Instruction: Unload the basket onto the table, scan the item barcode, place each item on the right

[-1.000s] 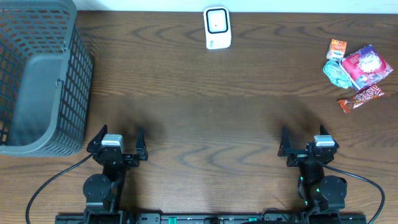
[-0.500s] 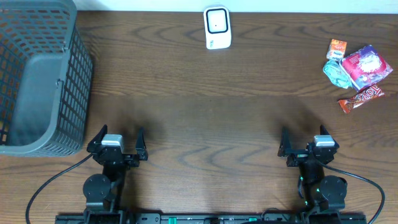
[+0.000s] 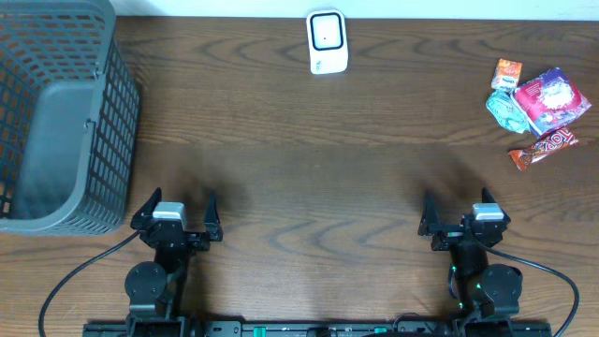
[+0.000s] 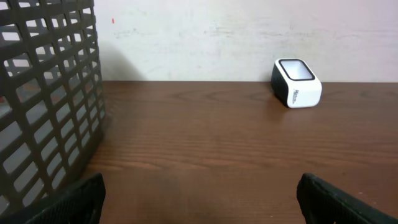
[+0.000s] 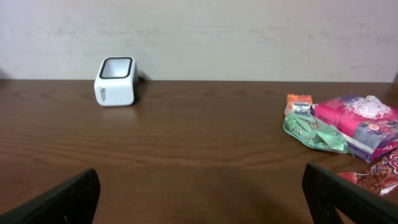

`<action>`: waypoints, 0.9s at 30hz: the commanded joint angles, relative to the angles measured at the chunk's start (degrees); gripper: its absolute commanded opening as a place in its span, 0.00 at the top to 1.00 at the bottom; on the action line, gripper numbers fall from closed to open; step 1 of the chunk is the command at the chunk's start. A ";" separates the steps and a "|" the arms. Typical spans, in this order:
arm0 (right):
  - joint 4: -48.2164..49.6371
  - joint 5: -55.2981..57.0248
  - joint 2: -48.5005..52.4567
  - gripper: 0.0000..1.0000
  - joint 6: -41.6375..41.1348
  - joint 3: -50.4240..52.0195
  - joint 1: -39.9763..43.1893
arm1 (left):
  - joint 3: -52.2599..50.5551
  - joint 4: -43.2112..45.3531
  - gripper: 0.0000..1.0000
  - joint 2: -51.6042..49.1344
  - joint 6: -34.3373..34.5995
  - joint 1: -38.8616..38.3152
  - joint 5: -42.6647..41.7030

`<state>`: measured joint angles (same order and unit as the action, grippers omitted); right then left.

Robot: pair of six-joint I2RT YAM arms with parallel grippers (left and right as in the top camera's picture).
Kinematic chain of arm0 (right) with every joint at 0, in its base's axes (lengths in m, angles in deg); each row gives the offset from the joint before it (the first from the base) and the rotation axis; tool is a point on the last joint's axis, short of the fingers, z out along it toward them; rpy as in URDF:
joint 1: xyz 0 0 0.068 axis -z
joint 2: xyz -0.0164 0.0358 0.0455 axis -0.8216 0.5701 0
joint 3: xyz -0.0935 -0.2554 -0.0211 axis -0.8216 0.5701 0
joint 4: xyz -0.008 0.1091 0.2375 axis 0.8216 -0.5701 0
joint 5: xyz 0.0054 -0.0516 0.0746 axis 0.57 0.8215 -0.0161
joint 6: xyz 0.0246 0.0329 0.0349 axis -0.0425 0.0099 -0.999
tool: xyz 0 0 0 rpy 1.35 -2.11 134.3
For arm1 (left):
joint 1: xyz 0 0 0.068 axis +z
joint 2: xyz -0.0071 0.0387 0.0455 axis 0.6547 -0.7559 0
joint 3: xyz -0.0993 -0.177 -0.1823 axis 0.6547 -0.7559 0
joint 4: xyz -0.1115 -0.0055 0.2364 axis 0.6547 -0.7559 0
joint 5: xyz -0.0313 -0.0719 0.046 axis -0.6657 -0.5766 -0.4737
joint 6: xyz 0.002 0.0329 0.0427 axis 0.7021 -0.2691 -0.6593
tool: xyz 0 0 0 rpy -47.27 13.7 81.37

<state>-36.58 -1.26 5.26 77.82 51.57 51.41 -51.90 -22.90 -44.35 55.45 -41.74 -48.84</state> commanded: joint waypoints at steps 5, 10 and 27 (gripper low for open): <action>-0.26 -0.09 -0.37 0.01 -0.85 0.07 0.20 | -0.83 -2.16 0.02 0.46 -0.83 0.28 -0.57; -0.24 -0.09 -0.39 0.01 -0.83 0.07 0.20 | -0.83 -2.16 0.02 0.46 -0.83 0.28 -0.55; -0.39 0.55 -0.42 0.01 4.37 0.07 0.24 | -0.83 -2.16 0.02 0.46 -0.83 0.28 -0.55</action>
